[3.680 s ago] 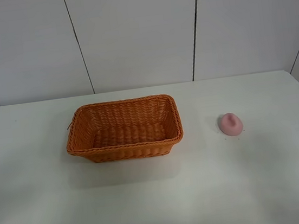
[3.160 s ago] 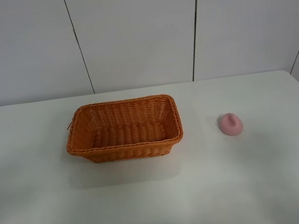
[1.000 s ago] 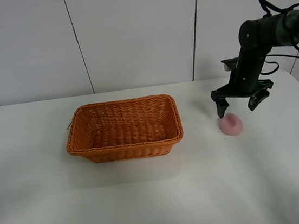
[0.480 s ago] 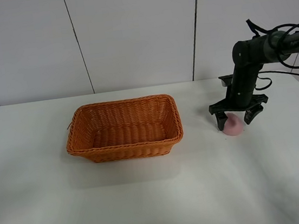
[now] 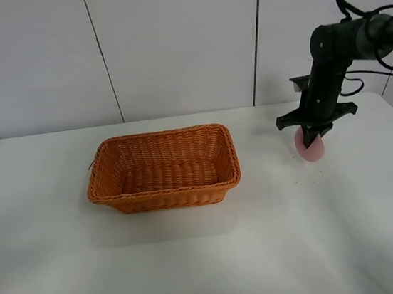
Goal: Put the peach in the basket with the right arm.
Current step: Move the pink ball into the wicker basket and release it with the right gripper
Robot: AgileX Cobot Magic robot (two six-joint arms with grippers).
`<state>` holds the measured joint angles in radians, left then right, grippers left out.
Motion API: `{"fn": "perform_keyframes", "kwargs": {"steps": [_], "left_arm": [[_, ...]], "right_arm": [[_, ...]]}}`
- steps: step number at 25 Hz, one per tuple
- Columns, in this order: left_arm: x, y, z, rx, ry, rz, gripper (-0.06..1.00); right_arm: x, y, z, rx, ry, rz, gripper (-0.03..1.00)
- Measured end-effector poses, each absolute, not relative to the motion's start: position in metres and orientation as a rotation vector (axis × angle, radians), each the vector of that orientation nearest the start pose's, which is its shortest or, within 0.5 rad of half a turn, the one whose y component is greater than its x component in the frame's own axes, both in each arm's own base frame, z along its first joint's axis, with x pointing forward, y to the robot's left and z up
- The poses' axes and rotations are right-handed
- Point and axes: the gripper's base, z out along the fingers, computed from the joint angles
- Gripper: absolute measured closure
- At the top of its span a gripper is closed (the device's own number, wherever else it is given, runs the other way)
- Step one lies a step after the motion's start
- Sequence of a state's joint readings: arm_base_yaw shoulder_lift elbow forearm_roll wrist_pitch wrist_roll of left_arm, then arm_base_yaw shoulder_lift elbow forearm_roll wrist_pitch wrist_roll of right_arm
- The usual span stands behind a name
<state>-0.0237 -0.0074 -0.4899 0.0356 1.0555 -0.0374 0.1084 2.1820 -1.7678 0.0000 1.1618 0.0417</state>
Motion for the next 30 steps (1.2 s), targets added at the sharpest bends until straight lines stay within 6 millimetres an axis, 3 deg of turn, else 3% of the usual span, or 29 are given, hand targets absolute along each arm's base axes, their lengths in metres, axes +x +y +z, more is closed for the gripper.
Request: {"fn": "perform_keyframes", "kwargs": {"steps": [1, 3, 4, 7, 10, 16, 19, 27, 30], "left_arm": [[-0.005, 0.003, 0.275, -0.015, 2.041, 0.004, -0.05], [-0.005, 0.003, 0.275, -0.015, 2.041, 0.004, -0.05], [-0.005, 0.003, 0.275, -0.015, 2.041, 0.004, -0.05], [-0.005, 0.003, 0.275, -0.015, 2.041, 0.004, -0.05], [-0.005, 0.003, 0.275, -0.015, 2.041, 0.004, -0.05], [-0.005, 0.003, 0.275, -0.015, 2.041, 0.004, -0.05], [-0.005, 0.003, 0.275, -0.015, 2.041, 0.004, -0.05], [-0.005, 0.003, 0.275, -0.015, 2.041, 0.004, -0.05], [-0.005, 0.003, 0.275, -0.015, 2.041, 0.004, -0.05]], "right_arm": [[0.443, 0.048, 0.182, -0.102, 3.058, 0.009, 0.97], [0.447, 0.049, 0.212, -0.1, 2.997, 0.016, 0.97], [0.451, 0.048, 0.243, -0.099, 2.909, 0.016, 0.97], [0.452, 0.048, 0.279, -0.096, 2.802, 0.022, 0.97], [0.453, 0.048, 0.294, -0.094, 2.76, 0.026, 0.97], [0.451, 0.059, 0.295, -0.118, 2.761, 0.057, 0.97], [0.446, 0.089, 0.295, -0.214, 2.756, 0.063, 0.97], [0.402, 0.215, 0.293, -0.615, 2.709, 0.145, 0.97], [0.386, 0.251, 0.283, -0.736, 2.698, 0.163, 0.97]]}}
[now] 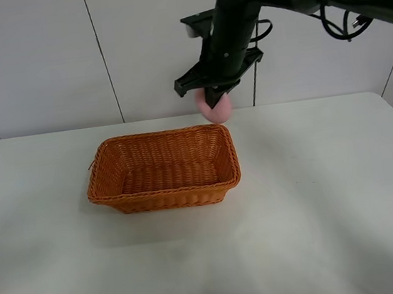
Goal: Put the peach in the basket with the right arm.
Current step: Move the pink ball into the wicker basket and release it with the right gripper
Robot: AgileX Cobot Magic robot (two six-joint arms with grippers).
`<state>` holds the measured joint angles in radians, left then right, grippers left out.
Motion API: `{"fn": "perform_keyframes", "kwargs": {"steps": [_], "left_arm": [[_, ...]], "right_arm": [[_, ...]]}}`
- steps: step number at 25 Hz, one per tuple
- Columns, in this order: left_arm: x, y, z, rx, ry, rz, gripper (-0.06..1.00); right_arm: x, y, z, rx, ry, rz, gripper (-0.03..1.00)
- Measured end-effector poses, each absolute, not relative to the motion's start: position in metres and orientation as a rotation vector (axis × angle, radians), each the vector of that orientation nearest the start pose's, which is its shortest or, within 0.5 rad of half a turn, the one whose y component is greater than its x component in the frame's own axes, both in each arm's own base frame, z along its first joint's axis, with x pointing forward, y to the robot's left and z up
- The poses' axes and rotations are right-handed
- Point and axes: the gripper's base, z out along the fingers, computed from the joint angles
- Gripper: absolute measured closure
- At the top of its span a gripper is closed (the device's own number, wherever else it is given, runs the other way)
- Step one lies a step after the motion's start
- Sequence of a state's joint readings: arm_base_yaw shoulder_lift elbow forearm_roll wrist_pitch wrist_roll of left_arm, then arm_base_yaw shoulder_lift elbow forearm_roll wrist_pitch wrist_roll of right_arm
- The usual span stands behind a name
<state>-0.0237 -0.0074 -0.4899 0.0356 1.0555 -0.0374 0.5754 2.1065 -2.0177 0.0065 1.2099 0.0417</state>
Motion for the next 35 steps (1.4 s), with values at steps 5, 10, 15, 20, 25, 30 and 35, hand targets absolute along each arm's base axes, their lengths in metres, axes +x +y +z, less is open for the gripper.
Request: {"fn": "perform_keyframes", "kwargs": {"steps": [5, 10, 15, 20, 25, 30, 35], "left_arm": [[-0.005, 0.003, 0.275, -0.015, 2.041, 0.004, -0.05], [-0.005, 0.003, 0.275, -0.015, 2.041, 0.004, -0.05], [-0.005, 0.003, 0.275, -0.015, 2.041, 0.004, -0.05], [-0.005, 0.003, 0.275, -0.015, 2.041, 0.004, -0.05], [-0.005, 0.003, 0.275, -0.015, 2.041, 0.004, -0.05], [-0.005, 0.003, 0.275, -0.015, 2.041, 0.004, -0.05], [-0.005, 0.003, 0.275, -0.015, 2.041, 0.004, -0.05]], "right_arm": [[0.371, 0.301, 0.247, -0.881, 2.672, 0.184, 0.97], [0.376, 0.328, 0.198, -0.92, 2.646, 0.202, 0.97], [0.385, 0.335, 0.159, -0.915, 2.646, 0.198, 0.83], [0.385, 0.336, 0.15, -0.892, 2.677, 0.193, 0.39], [0.395, 0.334, 0.182, -0.861, 2.661, 0.21, 0.28], [0.408, 0.325, 0.244, -0.808, 2.591, 0.212, 0.28], [0.412, 0.314, 0.279, -0.755, 2.518, 0.222, 0.28]]}}
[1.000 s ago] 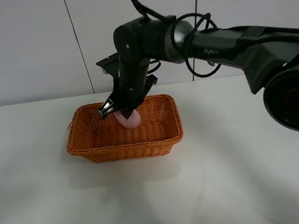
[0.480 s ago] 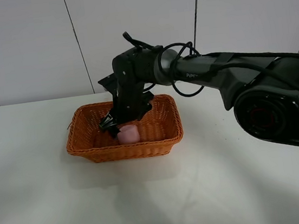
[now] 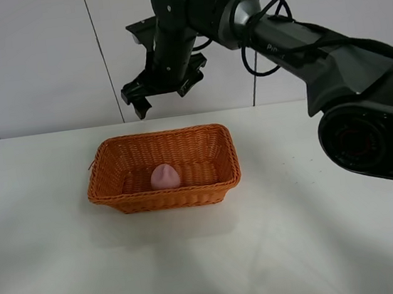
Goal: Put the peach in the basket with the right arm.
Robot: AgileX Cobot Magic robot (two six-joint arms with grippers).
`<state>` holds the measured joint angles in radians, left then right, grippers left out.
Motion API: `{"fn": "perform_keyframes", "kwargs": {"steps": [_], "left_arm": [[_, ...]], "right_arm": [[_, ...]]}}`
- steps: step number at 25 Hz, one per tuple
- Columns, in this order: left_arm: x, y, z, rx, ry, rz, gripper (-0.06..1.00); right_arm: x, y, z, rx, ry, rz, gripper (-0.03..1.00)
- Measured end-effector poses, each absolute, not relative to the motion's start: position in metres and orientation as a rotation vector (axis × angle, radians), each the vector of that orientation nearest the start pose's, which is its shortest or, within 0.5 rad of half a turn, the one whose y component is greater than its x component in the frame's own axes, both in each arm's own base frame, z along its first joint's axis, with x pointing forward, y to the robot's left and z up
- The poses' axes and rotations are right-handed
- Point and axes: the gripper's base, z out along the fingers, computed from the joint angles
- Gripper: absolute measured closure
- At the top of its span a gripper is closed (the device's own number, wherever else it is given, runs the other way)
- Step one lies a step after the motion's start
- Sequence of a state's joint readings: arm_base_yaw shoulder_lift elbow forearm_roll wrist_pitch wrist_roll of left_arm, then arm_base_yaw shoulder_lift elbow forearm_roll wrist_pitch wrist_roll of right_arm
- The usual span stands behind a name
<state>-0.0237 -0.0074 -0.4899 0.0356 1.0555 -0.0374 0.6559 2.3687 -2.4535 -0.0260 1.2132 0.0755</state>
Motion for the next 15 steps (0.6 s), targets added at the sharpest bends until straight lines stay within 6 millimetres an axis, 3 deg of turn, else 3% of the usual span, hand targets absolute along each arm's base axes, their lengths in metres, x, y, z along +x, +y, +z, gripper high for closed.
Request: {"fn": "perform_keyframes", "kwargs": {"steps": [4, 7, 9, 15], "left_arm": [[-0.005, 0.003, 0.275, -0.015, 2.041, 0.004, -0.05], [-0.005, 0.003, 0.275, -0.015, 2.041, 0.004, -0.05], [-0.005, 0.003, 0.275, -0.015, 2.041, 0.004, -0.05], [-0.005, 0.003, 0.275, -0.015, 2.041, 0.004, -0.05]], "right_arm": [[0.423, 0.298, 0.281, -0.708, 2.527, 0.208, 0.27], [0.439, 0.273, 0.281, -0.634, 2.543, 0.188, 0.27], [0.453, 0.25, 0.281, -0.567, 2.557, 0.17, 0.27], [0.495, 0.15, 0.28, -0.312, 2.595, 0.076, 0.27]]}}
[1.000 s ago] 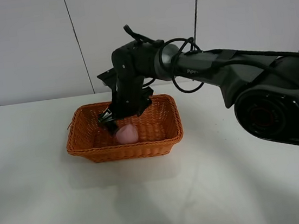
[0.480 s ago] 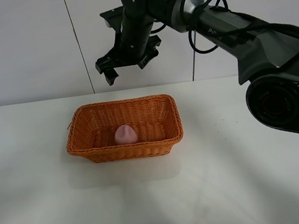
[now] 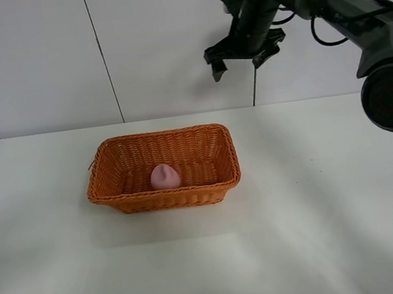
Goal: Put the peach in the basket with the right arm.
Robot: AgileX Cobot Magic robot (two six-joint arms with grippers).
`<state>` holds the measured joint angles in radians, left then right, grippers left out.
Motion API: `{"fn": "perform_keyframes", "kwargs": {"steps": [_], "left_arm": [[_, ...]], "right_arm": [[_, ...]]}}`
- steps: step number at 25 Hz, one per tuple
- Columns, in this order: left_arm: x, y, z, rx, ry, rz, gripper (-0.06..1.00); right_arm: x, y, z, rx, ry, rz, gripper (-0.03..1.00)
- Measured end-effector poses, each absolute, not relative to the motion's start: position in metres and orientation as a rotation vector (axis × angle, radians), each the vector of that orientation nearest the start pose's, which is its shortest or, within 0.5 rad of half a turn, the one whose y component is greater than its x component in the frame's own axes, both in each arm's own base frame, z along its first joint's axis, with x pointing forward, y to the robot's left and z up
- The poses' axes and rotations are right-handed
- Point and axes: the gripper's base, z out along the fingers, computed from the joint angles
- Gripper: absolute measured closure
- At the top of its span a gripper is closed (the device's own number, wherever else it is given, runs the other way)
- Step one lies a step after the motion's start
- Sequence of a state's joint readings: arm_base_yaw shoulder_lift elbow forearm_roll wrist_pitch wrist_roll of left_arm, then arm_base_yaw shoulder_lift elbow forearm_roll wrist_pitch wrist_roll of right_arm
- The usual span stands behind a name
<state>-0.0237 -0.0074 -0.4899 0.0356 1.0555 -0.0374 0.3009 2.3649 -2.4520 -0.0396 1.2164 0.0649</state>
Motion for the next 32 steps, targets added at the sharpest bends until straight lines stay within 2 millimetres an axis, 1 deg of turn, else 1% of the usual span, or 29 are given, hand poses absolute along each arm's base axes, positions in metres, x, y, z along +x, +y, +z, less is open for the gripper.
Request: {"fn": "perform_keyframes", "kwargs": {"steps": [3, 6, 7, 10, 12, 16, 19, 21, 22, 24, 25, 26, 28, 29, 30, 32], "left_arm": [[-0.005, 0.003, 0.275, -0.015, 2.041, 0.004, -0.05], [-0.005, 0.003, 0.275, -0.015, 2.041, 0.004, -0.05], [-0.005, 0.003, 0.275, -0.015, 2.041, 0.004, -0.05], [-0.005, 0.003, 0.275, -0.015, 2.041, 0.004, -0.05], [-0.005, 0.003, 0.275, -0.015, 2.041, 0.004, -0.05], [-0.005, 0.003, 0.275, -0.015, 2.041, 0.004, -0.05], [-0.005, 0.003, 0.275, -0.015, 2.041, 0.004, -0.05], [-0.005, 0.003, 0.275, -0.015, 2.041, 0.004, -0.05], [-0.005, 0.003, 0.275, -0.015, 2.041, 0.004, -0.05], [-0.005, 0.003, 0.275, -0.015, 2.041, 0.004, -0.05], [-0.005, 0.003, 0.275, -0.015, 2.041, 0.004, -0.05], [-0.005, 0.003, 0.275, -0.015, 2.041, 0.004, -0.05], [-0.005, 0.003, 0.275, -0.015, 2.041, 0.004, -0.05], [-0.005, 0.003, 0.275, -0.015, 2.041, 0.004, -0.05], [-0.005, 0.003, 0.275, -0.015, 2.041, 0.004, -0.05], [-0.005, 0.003, 0.275, -0.015, 2.041, 0.004, -0.05]], "right_arm": [[0.508, 0.097, 0.28, -0.18, 2.605, 0.033, 0.27], [0.515, 0.053, 0.28, -0.071, 2.61, 0.001, 0.27], [0.516, 0.04, 0.28, -0.037, 2.611, -0.008, 0.27], [0.517, 0.012, 0.28, 0.033, 2.611, -0.025, 0.27], [0.517, 0.004, 0.28, 0.051, 2.611, -0.031, 0.27], [0.515, 0.005, 0.282, 0.039, 2.615, -0.023, 0.27], [0.505, 0.006, 0.291, 0.041, 2.628, -0.005, 0.27], [0.49, 0.007, 0.305, 0.031, 2.635, 0.018, 0.27], [0.481, 0.007, 0.307, 0.019, 2.654, 0.015, 0.27], [0.457, 0.009, 0.319, 0.014, 2.68, 0.041, 0.27], [0.443, 0.009, 0.328, 0.014, 2.682, 0.044, 0.27], [0.429, 0.009, 0.329, 0.014, 2.706, 0.047, 0.27], [0.394, 0.008, 0.343, 0.01, 2.716, 0.047, 0.27], [0.377, 0.008, 0.343, 0.009, 2.737, 0.046, 0.27], [0.355, 0.008, 0.351, 0.009, 2.732, 0.048, 0.27], [0.318, 0.007, 0.355, 0.006, 2.742, 0.047, 0.27]]}}
